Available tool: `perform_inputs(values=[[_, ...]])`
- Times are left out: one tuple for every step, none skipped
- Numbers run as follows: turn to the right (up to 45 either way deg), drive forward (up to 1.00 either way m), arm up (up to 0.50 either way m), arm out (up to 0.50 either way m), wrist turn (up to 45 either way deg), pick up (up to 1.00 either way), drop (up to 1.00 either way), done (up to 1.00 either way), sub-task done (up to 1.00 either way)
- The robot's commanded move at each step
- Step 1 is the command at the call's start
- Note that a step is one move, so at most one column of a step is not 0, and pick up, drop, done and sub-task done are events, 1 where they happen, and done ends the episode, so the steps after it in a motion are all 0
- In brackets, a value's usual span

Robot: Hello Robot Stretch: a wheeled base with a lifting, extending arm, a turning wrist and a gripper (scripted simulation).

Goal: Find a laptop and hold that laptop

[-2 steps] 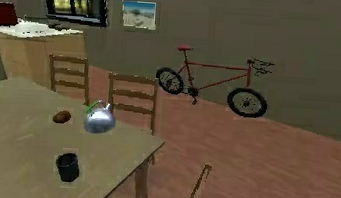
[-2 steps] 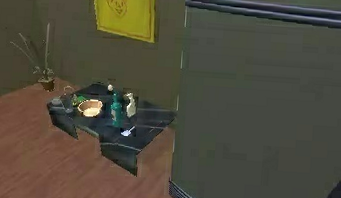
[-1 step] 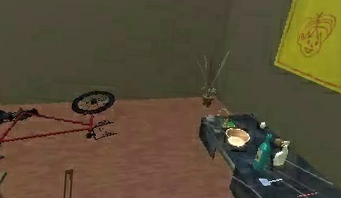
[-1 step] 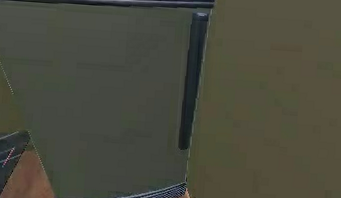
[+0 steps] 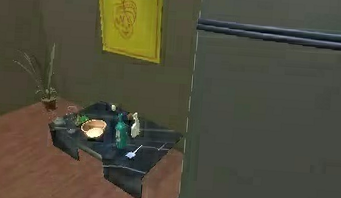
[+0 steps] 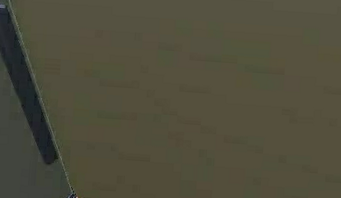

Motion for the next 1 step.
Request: perform_inputs(values=[[30.0, 0.0, 0.0, 0.0, 0.0, 0.0, 0.0, 0.0, 0.0]])
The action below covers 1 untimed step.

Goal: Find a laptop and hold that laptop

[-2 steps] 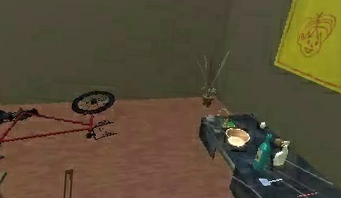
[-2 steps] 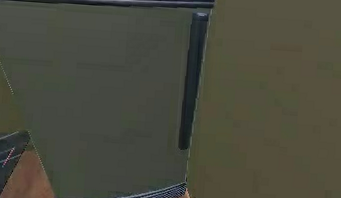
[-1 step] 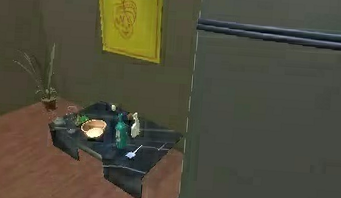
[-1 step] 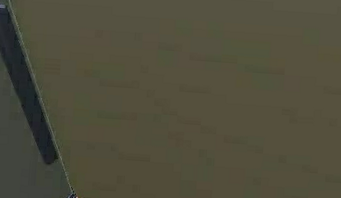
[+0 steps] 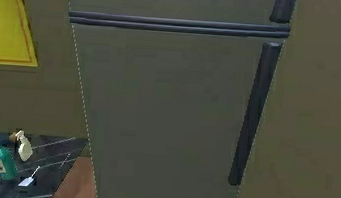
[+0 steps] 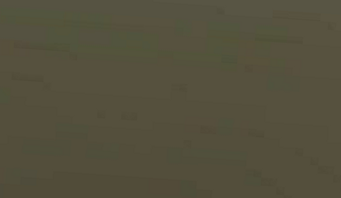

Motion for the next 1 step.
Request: perform_inputs(values=[[0.0, 0.3, 0.0, 0.0, 0.0, 0.0, 0.0, 0.0, 0.0]])
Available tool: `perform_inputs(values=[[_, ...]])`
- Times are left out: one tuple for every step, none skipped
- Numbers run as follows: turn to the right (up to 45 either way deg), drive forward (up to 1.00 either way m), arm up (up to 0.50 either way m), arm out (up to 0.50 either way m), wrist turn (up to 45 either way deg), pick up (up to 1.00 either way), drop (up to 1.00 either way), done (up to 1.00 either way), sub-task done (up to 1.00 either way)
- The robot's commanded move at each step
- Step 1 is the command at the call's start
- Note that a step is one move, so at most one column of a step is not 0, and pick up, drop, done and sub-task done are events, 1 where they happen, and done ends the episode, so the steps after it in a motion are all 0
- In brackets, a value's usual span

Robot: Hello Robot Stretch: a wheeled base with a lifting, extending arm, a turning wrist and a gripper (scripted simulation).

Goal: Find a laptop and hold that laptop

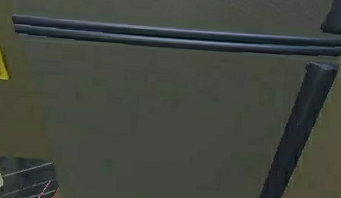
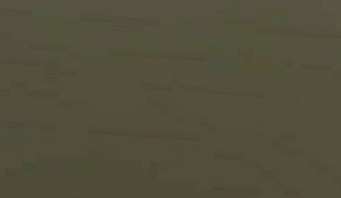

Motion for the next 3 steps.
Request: perform_inputs(values=[[-45.0, 0.0, 0.0, 0.0, 0.0, 0.0, 0.0, 0.0, 0.0], [-36.0, 0.0, 0.0, 0.0, 0.0, 0.0, 0.0, 0.0, 0.0], [0.0, 1.0, 0.0, 0.0, 0.0, 0.0, 0.0, 0.0, 0.0]])
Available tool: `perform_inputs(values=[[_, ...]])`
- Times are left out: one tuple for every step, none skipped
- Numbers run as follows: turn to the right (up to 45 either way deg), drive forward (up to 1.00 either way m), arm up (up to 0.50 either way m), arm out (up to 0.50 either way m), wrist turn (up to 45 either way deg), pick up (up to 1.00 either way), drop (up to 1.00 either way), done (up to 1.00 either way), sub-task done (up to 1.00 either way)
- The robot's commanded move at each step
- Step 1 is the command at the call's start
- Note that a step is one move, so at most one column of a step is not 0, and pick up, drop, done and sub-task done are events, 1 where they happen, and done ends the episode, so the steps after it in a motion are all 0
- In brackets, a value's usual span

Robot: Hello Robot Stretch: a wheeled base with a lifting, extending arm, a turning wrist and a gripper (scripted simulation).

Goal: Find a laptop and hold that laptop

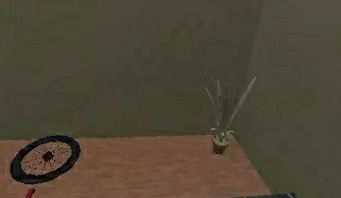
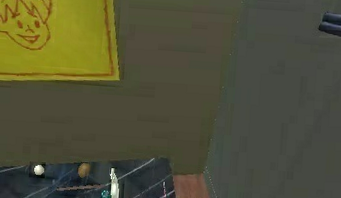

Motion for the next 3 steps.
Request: perform_inputs(values=[[-15.0, 0.0, 0.0, 0.0, 0.0, 0.0, 0.0, 0.0, 0.0], [0.0, 0.05, 0.0, 0.0, 0.0, 0.0, 0.0, 0.0, 0.0], [-45.0, 0.0, 0.0, 0.0, 0.0, 0.0, 0.0, 0.0, 0.0]])
